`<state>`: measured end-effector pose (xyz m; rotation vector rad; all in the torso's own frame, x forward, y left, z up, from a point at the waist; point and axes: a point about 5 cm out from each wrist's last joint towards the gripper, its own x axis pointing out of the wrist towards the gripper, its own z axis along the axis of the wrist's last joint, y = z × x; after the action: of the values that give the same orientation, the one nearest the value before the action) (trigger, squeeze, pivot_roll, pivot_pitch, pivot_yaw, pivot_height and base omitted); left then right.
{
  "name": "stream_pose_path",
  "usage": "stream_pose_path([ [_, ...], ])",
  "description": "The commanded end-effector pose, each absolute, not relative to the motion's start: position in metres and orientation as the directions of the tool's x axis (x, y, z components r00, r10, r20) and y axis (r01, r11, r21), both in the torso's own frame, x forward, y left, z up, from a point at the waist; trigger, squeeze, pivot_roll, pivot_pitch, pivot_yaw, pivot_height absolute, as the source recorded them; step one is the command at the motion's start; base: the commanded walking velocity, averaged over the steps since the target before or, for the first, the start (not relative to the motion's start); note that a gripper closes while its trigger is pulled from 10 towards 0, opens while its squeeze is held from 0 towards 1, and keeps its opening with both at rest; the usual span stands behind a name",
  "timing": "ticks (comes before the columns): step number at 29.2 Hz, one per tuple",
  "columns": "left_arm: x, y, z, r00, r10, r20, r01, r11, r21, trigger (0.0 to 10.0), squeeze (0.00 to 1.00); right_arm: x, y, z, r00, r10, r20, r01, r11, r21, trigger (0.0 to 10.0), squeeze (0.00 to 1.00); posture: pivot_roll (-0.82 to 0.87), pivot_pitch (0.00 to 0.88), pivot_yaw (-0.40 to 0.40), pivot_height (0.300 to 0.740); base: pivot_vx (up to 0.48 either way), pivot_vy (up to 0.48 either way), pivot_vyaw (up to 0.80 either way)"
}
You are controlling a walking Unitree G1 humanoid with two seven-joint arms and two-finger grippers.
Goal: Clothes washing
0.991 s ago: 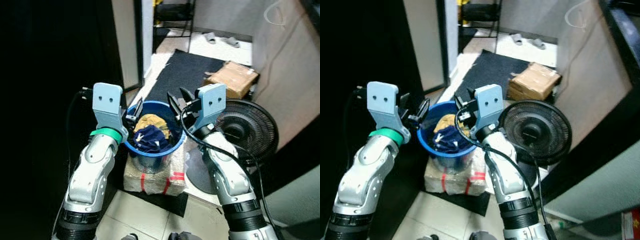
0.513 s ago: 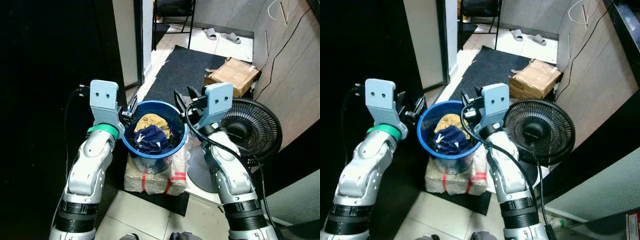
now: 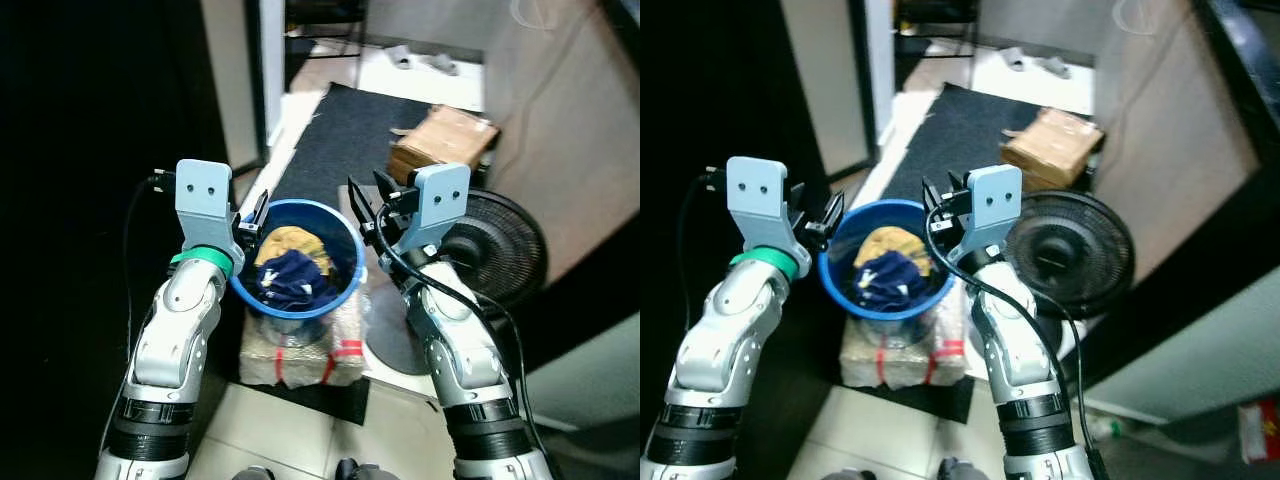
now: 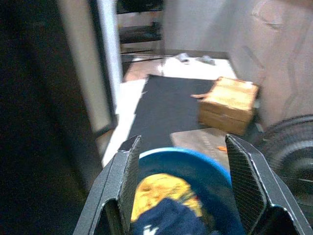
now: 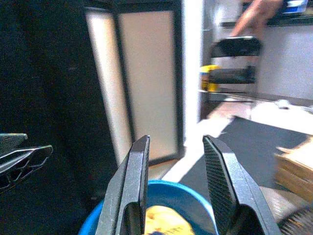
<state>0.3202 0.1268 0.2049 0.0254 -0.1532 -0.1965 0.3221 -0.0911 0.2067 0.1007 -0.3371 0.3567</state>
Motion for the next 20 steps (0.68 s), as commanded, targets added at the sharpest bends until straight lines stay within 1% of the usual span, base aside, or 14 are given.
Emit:
stream_pose_path([
  [1,0.3207,0.1242,0.199,0.969,-0.208,0.13,0.203,0.978,0.051,10.0,0.0,0.3232,-0.0927,0.2052,0.889,0.316,0.331,-0.351,0.935,0.05,10.0,0.0,0.03,0.058,-0.004,0.74,0.0,0.0,-0.51],
  [13,0.3218,0.1219,0.1939,0.969,-0.217,0.116,0.212,0.976,0.055,10.0,0.0,0.3239,-0.0892,0.2004,0.891,0.322,0.32,-0.354,0.934,0.044,10.0,0.0,0.03,0.045,-0.003,0.74,0.0,0.0,0.0],
  [19,0.3217,0.1216,0.1956,0.966,-0.218,0.136,0.212,0.975,0.062,10.0,0.0,0.3241,-0.0875,0.2005,0.889,0.326,0.322,-0.358,0.933,0.042,10.0,0.0,0.03,0.047,-0.003,0.74,0.0,0.0,0.0],
  [20,0.3214,0.1216,0.1962,0.965,-0.219,0.142,0.212,0.975,0.062,10.0,0.0,0.3242,-0.0875,0.2006,0.889,0.326,0.322,-0.358,0.933,0.041,10.0,0.0,0.03,0.047,-0.003,0.74,0.274,0.0,0.0],
])
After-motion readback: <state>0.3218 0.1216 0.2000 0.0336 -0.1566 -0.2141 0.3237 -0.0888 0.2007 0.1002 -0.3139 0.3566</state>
